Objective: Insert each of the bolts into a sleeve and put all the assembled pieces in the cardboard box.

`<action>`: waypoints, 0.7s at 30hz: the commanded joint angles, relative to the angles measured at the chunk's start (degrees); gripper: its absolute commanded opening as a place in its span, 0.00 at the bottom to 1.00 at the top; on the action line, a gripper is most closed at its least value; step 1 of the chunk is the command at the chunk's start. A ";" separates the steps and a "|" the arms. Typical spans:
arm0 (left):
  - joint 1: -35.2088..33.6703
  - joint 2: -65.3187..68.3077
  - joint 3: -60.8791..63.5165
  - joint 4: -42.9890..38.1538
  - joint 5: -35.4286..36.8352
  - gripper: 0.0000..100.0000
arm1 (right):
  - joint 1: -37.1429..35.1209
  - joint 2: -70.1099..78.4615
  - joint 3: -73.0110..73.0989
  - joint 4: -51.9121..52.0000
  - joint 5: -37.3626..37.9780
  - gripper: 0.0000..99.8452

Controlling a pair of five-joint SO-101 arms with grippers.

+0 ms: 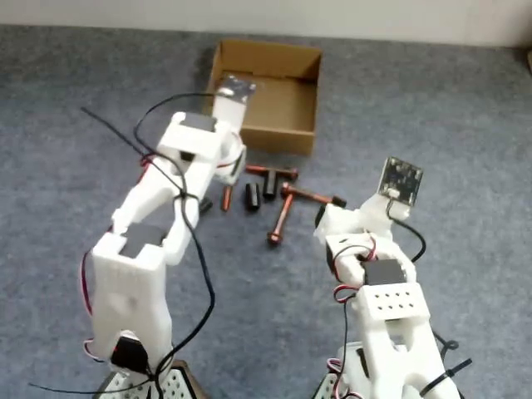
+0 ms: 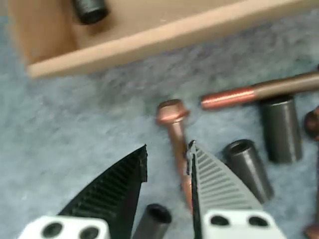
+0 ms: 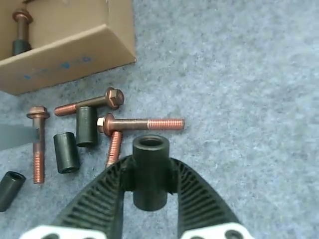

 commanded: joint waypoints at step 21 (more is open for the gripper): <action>0.92 16.40 -32.66 20.31 3.08 0.01 | 0.40 -1.98 0.04 -1.36 -0.35 0.01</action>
